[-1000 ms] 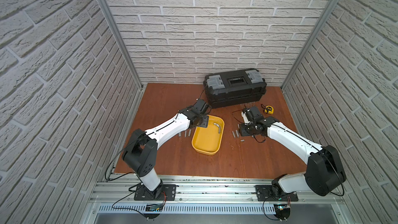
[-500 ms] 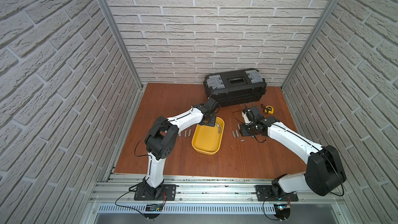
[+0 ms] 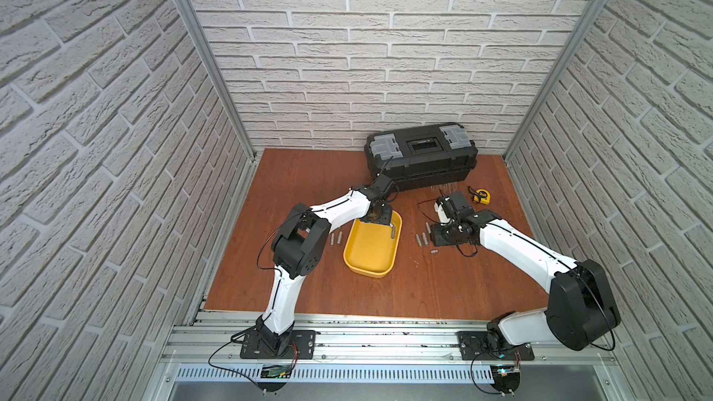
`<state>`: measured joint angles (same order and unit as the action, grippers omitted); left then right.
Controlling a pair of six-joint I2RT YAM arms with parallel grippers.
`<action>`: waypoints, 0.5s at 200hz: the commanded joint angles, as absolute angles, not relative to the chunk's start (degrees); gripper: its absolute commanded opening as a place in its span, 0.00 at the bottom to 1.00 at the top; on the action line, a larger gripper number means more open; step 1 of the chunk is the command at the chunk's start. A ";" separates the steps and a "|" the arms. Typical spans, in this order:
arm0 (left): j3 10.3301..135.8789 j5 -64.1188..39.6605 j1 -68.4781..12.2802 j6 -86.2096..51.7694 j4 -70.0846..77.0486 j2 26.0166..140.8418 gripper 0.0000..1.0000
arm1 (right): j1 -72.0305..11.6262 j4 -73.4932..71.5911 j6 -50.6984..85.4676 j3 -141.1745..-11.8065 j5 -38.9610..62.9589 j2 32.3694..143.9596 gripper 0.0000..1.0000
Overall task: Take out the socket from the storage box
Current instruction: Pick up the socket head from the storage box.
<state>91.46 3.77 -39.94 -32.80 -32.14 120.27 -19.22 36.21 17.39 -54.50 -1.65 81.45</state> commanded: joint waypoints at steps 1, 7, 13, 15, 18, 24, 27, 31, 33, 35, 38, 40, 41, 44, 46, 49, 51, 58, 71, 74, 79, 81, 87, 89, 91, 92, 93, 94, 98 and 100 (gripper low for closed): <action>93.47 2.92 -40.36 -32.49 -31.55 121.73 0.65 | -18.81 35.11 17.31 -53.36 -1.32 81.15 0.50; 93.74 2.90 -40.34 -32.50 -31.62 122.10 0.65 | -18.81 35.03 17.31 -53.31 -1.30 81.13 0.50; 93.90 2.91 -40.34 -32.53 -31.69 122.30 0.65 | -18.81 35.07 17.30 -53.26 -1.32 81.12 0.50; 93.94 2.90 -40.41 -32.52 -31.72 122.40 0.65 | -18.81 35.07 17.31 -53.26 -1.32 81.12 0.50; 94.07 2.87 -40.43 -32.56 -31.69 122.54 0.65 | -18.85 35.07 17.31 -53.20 -1.32 81.18 0.50; 94.19 2.81 -40.43 -32.54 -31.60 122.77 0.65 | -18.81 35.07 17.31 -53.17 -1.27 81.24 0.50; 94.20 2.72 -40.50 -32.58 -31.62 122.80 0.65 | -18.81 35.07 17.36 -53.22 -1.24 81.21 0.50; 94.31 2.72 -40.43 -32.69 -31.61 123.08 0.65 | -18.81 35.07 17.32 -53.12 -1.23 81.28 0.50; 94.35 2.72 -40.43 -32.69 -31.59 123.12 0.65 | -18.81 35.05 17.32 -53.09 -1.23 81.29 0.50; 94.34 2.70 -40.47 -32.69 -31.56 123.15 0.65 | -18.81 35.04 17.31 -53.09 -1.16 81.30 0.50; 94.39 2.71 -40.50 -32.77 -31.55 123.25 0.65 | -18.81 34.99 17.38 -53.09 -1.15 81.30 0.50; 94.39 2.70 -40.58 -32.89 -31.51 123.34 0.65 | -18.83 34.98 17.33 -53.09 -1.14 81.39 0.50; 94.39 2.71 -40.55 -32.88 -31.49 123.37 0.65 | -18.82 34.98 17.37 -53.09 -1.10 81.39 0.50; 94.43 2.72 -40.58 -32.87 -31.42 123.46 0.65 | -18.74 35.01 17.32 -53.09 -1.06 81.41 0.50; 94.45 2.72 -40.60 -32.92 -31.41 123.48 0.65 | -18.79 35.05 17.34 -53.09 -1.01 81.46 0.50; 94.40 2.74 -40.59 -32.91 -31.35 123.51 0.65 | -18.82 35.07 17.32 -53.09 -0.97 81.55 0.50; 94.40 2.79 -40.60 -32.97 -31.35 123.58 0.65 | -18.81 35.07 17.36 -53.09 -0.97 81.58 0.50; 94.41 2.81 -40.61 -33.05 -31.33 123.69 0.65 | -18.76 35.07 17.31 -53.09 -0.84 81.67 0.50; 94.44 3.05 -40.70 -33.10 -31.46 123.99 0.64 | -18.81 35.07 17.32 -53.09 -0.75 81.83 0.50; 94.48 3.11 -40.77 -33.02 -31.53 124.09 0.64 | -18.79 35.05 17.31 -53.09 -0.66 81.87 0.50; 94.42 3.26 -40.78 -33.09 -31.70 124.16 0.63 | -18.80 34.94 17.31 -53.00 -0.72 81.79 0.50; 94.40 3.38 -40.78 -33.06 -31.74 124.18 0.63 | -18.81 34.97 17.31 -53.00 -0.71 81.75 0.50; 94.39 3.56 -40.91 -33.05 -32.01 124.24 0.63 | -18.75 34.98 17.31 -53.00 -0.71 81.76 0.50; 94.44 3.59 -40.92 -33.05 -32.06 124.27 0.63 | -18.77 34.98 17.31 -53.00 -0.70 81.77 0.50; 94.47 3.67 -40.88 -33.05 -32.14 124.34 0.62 | -18.76 34.98 17.31 -53.04 -0.70 81.75 0.50; 94.43 3.77 -40.88 -33.05 -32.20 124.35 0.62 | -18.74 34.98 17.31 -53.02 -0.70 81.74 0.50; 94.46 3.82 -40.92 -33.05 -32.18 124.32 0.62 | -18.73 34.98 17.31 -53.01 -0.70 81.74 0.50; 94.43 3.84 -40.89 -33.05 -32.22 124.34 0.62 | -18.73 34.98 17.31 -53.00 -0.70 81.74 0.50; 94.36 3.88 -40.91 -33.04 -32.32 124.27 0.62 | -18.73 34.98 17.31 -53.00 -0.73 81.79 0.50; 94.28 3.94 -40.95 -33.00 -32.34 124.28 0.61 | -18.72 34.98 17.31 -53.00 -0.71 81.75 0.50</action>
<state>93.36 3.33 -40.36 -32.84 -31.88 123.42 -19.22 36.01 17.39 -53.71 -1.19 81.62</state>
